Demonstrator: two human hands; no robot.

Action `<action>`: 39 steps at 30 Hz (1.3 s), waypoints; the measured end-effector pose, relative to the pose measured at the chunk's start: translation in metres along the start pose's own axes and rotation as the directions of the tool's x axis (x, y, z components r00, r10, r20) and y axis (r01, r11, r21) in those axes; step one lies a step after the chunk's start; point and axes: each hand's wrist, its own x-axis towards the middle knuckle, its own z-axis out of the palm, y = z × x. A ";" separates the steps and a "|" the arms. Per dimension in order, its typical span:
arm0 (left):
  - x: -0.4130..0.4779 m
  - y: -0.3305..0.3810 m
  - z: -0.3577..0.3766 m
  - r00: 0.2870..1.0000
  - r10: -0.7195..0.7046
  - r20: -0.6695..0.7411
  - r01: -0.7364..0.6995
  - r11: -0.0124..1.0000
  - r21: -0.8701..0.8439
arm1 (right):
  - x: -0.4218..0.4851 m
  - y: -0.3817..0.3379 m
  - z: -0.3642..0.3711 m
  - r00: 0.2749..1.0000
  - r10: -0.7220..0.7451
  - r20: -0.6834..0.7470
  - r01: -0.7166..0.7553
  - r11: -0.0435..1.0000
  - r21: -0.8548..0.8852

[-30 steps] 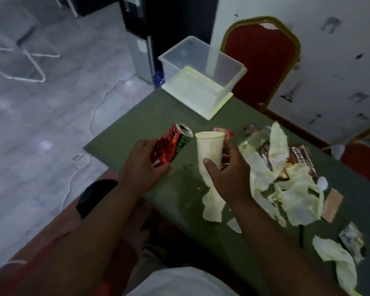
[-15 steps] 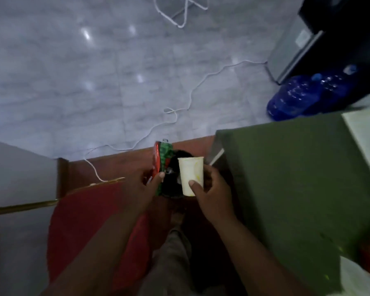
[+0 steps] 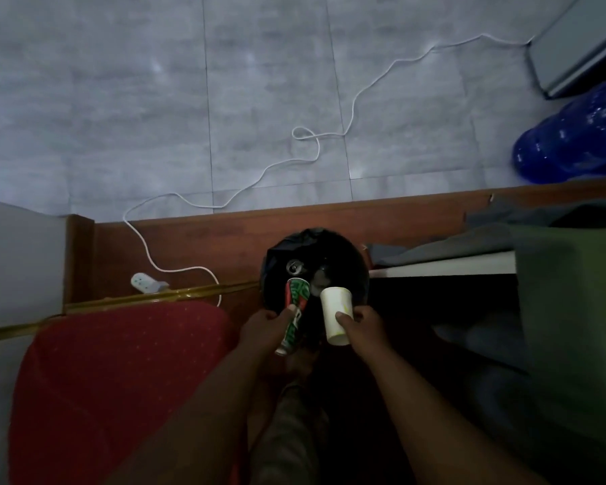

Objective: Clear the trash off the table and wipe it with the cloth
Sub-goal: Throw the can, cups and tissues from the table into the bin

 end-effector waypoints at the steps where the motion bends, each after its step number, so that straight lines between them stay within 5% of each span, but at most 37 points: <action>1: 0.009 0.000 0.005 1.000 0.004 0.014 -0.005 1.000 0.023 | 0.009 0.004 0.004 1.000 0.014 0.006 -0.014 1.000 0.010; 8: 0.012 0.001 0.027 1.000 0.014 0.002 -0.014 0.989 0.147 | 0.025 0.027 0.020 0.993 0.114 0.034 -0.116 0.990 0.075; 16: -0.026 0.002 0.032 1.000 0.019 0.018 -0.020 0.996 0.092 | -0.019 0.024 0.005 0.991 0.114 0.065 -0.121 0.986 0.111; 25: -0.121 0.047 -0.012 0.965 0.260 -0.038 -0.260 0.966 0.002 | -0.116 -0.041 -0.050 0.981 -0.185 -0.060 0.187 0.982 0.025; 31: -0.226 0.081 -0.047 0.882 0.454 -0.129 -0.458 0.889 -0.004 | -0.223 -0.078 -0.113 0.888 -0.428 -0.168 0.427 0.903 -0.045; 39: -0.361 0.125 -0.030 0.692 0.695 -0.193 -0.683 0.718 0.136 | -0.357 -0.057 -0.223 0.640 -0.634 -0.434 0.634 0.755 -0.169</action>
